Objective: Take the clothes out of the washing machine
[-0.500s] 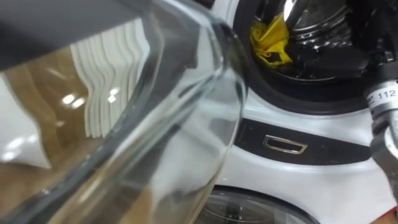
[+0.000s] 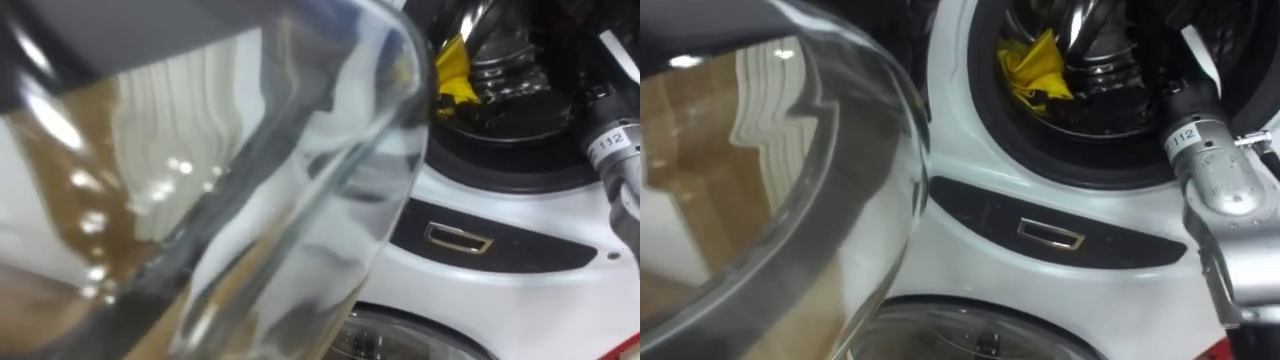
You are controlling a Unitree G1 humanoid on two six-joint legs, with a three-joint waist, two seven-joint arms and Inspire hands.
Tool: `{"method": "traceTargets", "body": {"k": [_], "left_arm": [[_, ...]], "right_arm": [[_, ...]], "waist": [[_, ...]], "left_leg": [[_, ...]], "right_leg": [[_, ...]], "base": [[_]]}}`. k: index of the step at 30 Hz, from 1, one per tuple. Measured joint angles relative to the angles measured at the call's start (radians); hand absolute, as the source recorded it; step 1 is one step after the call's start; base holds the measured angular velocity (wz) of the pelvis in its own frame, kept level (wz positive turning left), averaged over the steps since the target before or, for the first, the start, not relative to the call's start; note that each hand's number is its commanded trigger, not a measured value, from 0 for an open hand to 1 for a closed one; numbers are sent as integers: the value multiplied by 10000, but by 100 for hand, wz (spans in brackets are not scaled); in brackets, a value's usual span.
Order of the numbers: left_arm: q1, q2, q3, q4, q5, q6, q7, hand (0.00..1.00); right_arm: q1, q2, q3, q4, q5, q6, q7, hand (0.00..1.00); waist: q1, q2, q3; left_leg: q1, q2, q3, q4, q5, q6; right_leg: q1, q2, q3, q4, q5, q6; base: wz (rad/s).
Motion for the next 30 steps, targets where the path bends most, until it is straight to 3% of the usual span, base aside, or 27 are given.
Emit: {"method": "traceTargets", "body": {"k": [5,8,14,22,23,24,25,30], "left_arm": [[-47,98,25,1,55,170,-347,0],[-74,144,36,3,51,203,-410,0],[-320,204,37,293,45,273,-511,0],[-569,260,39,481,42,284,-566,0],[-597,261,38,482,53,285,-558,0],[-613,264,38,483,54,292,-556,0],[-642,279,32,503,54,323,-556,0],[-792,287,46,671,76,720,-744,0]], "right_arm": [[-1154,-50,205,1201,-1084,59,481,0],[-1266,-64,311,1440,-1565,245,684,0],[-1706,-308,790,1859,-2260,249,877,0],[-1765,-340,1072,1964,-2655,253,1042,0],[-1815,-341,1126,1963,-2851,255,1182,20],[-1865,-341,1162,1962,-2952,258,1286,54],[-1932,-346,1214,1963,-3061,305,1512,99],[-2582,-366,1381,2704,-3892,867,2525,100]], "waist": [[86,-17,-16],[155,-109,-81],[414,-218,-158],[618,-202,-119],[612,-235,-98],[605,-256,-77],[597,-254,-19],[614,-404,-79]], "left_leg": [[-26,22,-60,-6,2,-2],[-58,10,-105,16,11,-17],[-56,60,-106,38,13,-17],[-40,2,-116,54,32,-43],[-67,-8,-140,39,39,-53],[-85,-8,-150,26,39,-55],[-110,-9,-166,22,48,-74],[-154,-35,-276,60,72,-120]], "right_leg": [[-25,10,-65,-6,-2,-1],[-31,18,-144,-2,-8,-9],[-23,12,-147,-5,-25,-25],[-9,-51,-172,2,-55,-64],[-20,-59,-185,5,-65,-76],[-27,-58,-189,8,-69,-84],[-36,-57,-228,1,-71,-92],[-10,-56,-494,1,-50,-136]], "base": [[3],[9],[0],[-1],[0],[4],[7],[8]]}}
